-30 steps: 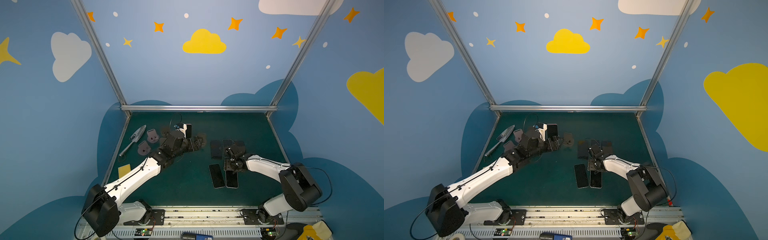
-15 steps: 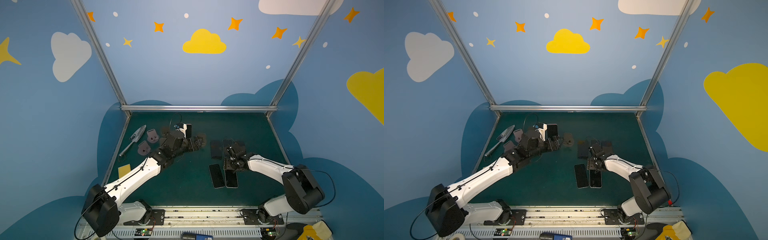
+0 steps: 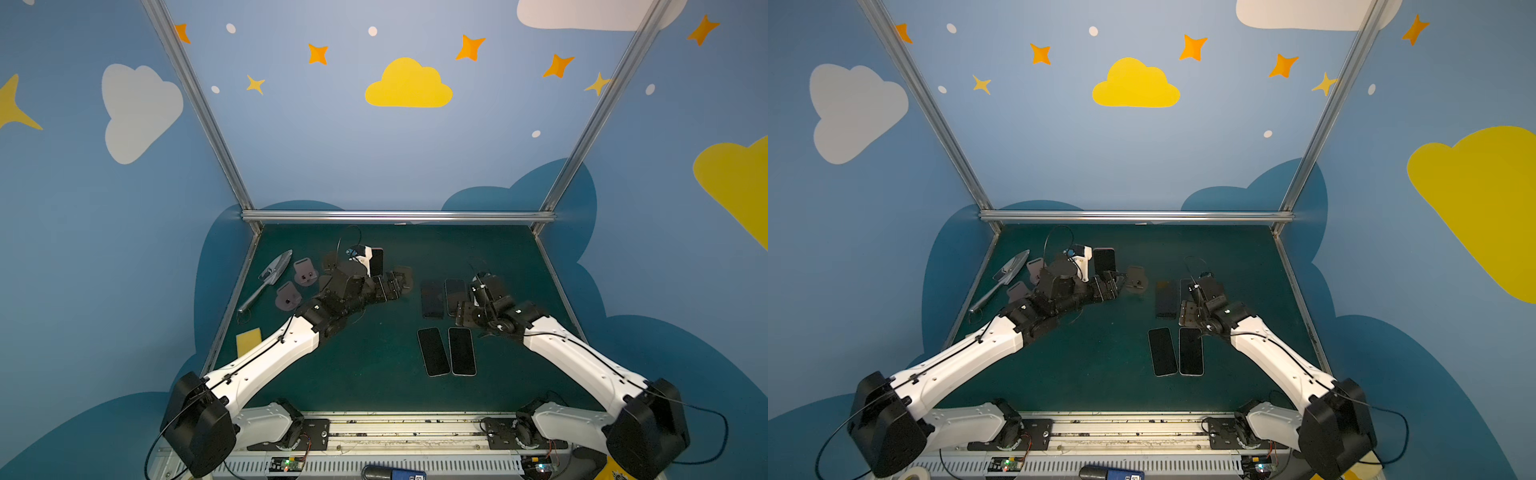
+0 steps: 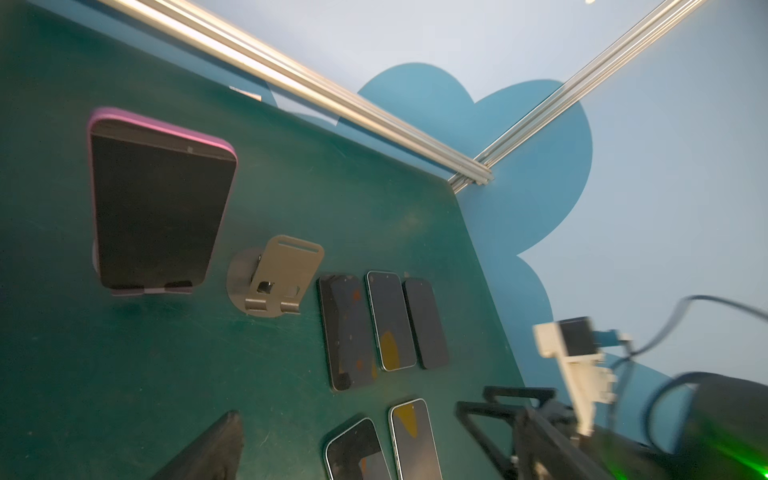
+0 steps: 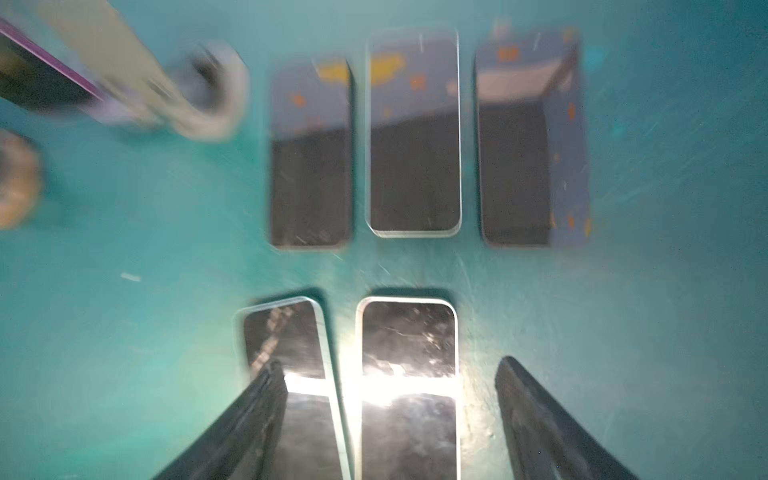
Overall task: Remove the phone from the phone stand
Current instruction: 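Open the right gripper and release the white-edged phone, then raise the right gripper and swing it back toward the grey stands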
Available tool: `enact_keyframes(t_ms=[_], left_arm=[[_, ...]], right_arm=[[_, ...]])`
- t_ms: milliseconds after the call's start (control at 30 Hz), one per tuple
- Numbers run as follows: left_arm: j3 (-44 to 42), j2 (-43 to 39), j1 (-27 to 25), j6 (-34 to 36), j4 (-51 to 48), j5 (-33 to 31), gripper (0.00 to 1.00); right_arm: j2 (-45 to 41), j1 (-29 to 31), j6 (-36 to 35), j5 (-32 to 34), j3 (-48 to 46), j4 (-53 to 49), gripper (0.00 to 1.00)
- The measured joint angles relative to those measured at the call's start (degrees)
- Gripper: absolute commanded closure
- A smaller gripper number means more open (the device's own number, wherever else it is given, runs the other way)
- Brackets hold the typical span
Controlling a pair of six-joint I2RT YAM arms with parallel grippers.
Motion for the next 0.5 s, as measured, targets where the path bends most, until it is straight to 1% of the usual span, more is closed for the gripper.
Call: enact_keyframes(t_ms=[133,233,400,500], left_arm=[[-1.09,-3.21,-0.04,0.59,0.52,-3.08,0.0],[-2.69,-5.66,-0.07,1.09,1.29,-6.71,0.0],[-4.7,-7.41,-0.07,1.97,2.03,-12.22,0.0],[-4.61,-6.38,-0.07,2.99,2.34,-12.81,0.0]], right_arm=[[-6.97,0.07,0.98,-0.04,-0.83,0.39,0.21],[-12.02,0.42,0.37,-0.35,-4.5,3.37,0.22],[-17.22,0.85,-1.09,-0.35,-8.46,5.7,0.21],[-18.75,0.98,-1.73,0.15,-8.46,6.4,0.21]])
